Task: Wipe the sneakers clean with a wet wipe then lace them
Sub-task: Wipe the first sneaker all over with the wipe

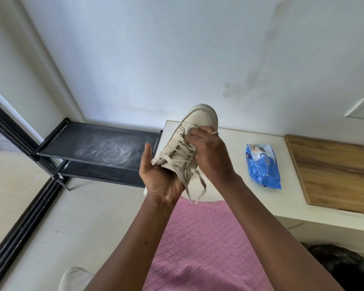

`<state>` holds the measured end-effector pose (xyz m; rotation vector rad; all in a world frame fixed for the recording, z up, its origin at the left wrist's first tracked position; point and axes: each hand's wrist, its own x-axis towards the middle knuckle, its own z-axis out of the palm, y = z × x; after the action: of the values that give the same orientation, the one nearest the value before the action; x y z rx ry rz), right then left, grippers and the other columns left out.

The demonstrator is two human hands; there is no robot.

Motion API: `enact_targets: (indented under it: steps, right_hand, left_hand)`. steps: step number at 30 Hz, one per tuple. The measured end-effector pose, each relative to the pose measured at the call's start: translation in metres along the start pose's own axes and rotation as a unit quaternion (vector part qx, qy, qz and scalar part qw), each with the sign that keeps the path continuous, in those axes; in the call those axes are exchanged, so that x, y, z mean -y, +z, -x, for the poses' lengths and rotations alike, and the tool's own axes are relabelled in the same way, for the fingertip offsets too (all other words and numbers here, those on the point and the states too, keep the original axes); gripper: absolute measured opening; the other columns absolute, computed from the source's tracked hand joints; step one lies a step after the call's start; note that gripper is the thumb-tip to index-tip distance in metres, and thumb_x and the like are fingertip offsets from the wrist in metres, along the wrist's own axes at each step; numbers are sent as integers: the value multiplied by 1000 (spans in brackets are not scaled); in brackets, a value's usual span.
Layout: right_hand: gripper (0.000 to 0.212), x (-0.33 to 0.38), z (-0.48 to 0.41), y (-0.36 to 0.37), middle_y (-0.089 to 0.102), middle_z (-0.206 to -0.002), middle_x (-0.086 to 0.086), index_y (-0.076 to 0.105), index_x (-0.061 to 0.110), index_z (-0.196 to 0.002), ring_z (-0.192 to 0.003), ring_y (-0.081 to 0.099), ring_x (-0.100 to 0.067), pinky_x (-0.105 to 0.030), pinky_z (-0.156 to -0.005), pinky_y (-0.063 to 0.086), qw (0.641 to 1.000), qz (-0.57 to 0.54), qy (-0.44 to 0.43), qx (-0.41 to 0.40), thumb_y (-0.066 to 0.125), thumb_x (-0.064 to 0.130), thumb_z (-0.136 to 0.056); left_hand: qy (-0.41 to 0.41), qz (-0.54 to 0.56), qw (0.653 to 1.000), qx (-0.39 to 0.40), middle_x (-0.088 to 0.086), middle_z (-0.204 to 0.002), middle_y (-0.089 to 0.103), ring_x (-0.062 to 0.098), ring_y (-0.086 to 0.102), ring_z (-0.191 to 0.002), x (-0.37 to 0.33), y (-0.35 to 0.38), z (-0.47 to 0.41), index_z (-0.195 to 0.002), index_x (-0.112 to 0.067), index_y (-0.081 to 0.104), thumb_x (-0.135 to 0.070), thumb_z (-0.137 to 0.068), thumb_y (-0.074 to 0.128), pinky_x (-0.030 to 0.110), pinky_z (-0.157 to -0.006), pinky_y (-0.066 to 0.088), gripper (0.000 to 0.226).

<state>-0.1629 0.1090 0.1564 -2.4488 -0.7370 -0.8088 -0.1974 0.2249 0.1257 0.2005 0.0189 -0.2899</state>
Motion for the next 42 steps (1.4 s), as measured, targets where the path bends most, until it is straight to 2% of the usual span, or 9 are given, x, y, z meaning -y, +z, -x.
enact_targets:
  steps: [3, 9, 16, 21, 25, 30, 35, 39, 42]
  right_hand:
    - [24, -11, 8, -6, 68, -83, -5, 68, 4, -76, -83, 60, -28, -31, -65, 49, 999, 19, -19, 18, 55, -13, -64]
    - [28, -17, -18, -15, 71, -83, -12, 70, -2, -78, -84, 64, -29, -27, -75, 45, 988, 64, 46, -131, 42, -4, -75]
    - [23, 0, 1, -7, 71, -81, -12, 70, -1, -71, -77, 66, -30, -31, -62, 56, 1000, 1, -12, 15, 48, -5, -67]
    - [26, -17, 8, -19, 71, -87, -10, 70, 1, -79, -81, 65, -28, -30, -64, 55, 997, 73, -6, -27, 44, 0, -75]
    - [32, -7, 3, -10, 71, -86, -11, 70, -1, -77, -85, 61, -26, -27, -71, 44, 989, 67, 79, -108, 40, -6, -70]
    - [29, 1, 11, -1, 72, -76, -7, 70, 2, -70, -75, 63, -28, -27, -64, 47, 996, -4, 75, -41, 59, -21, -55]
    - [27, -2, 3, -6, 71, -77, -9, 71, 3, -73, -75, 63, -30, -29, -57, 52, 999, -25, 17, 45, 52, -12, -61]
    - [27, -15, -9, -12, 70, -94, -14, 71, -1, -89, -85, 64, -33, -31, -71, 53, 996, 78, 25, -22, 52, -8, -70]
    - [25, -15, -16, -12, 69, -90, -16, 70, -2, -84, -80, 64, -35, -32, -68, 52, 993, 86, 62, -52, 55, -12, -66]
  left_hand:
    - [-9, 4, 1000, -24, 25, -146, 30, 36, 33, -135, 4, -3, 6, -144, 5, 25, -42, -83, 42, 49, -113, 24, 78]
    - [-44, -32, 998, -41, 26, -133, 47, 39, 48, -122, 10, 7, -2, -141, 1, 36, -37, -81, 43, 51, -110, 29, 72]
    - [-52, 54, 997, 5, 18, -135, 40, 27, 35, -131, 18, -1, 3, -143, 3, 28, -38, -83, 38, 42, -115, 20, 74]
    - [-43, 61, 997, -4, 28, -129, 51, 40, 53, -118, 15, -3, 5, -126, 7, 52, -32, -76, 55, 53, -105, 35, 64]
    - [-28, 80, 996, -19, 14, -128, 46, 29, 45, -127, 13, 0, -1, -119, -8, 48, -25, -77, 56, 55, -104, 36, 46]
    - [3, 19, 999, -35, 26, -118, 58, 38, 60, -107, 7, -4, 0, -121, 3, 52, -22, -79, 42, 54, -97, 42, 50]
    - [4, -3, 998, -56, 26, -120, 57, 38, 59, -107, 7, -8, 5, -124, 6, 52, -17, -75, 38, 52, -102, 39, 56]
    - [3, -30, 998, -60, 23, -138, 44, 39, 45, -125, 7, -6, 5, -136, 4, 41, -11, -59, 61, 50, -112, 26, 81]
    - [-8, -60, 995, -77, 22, -118, 58, 37, 57, -107, 11, -5, 4, -122, 3, 55, -7, -58, 56, 49, -107, 34, 65]
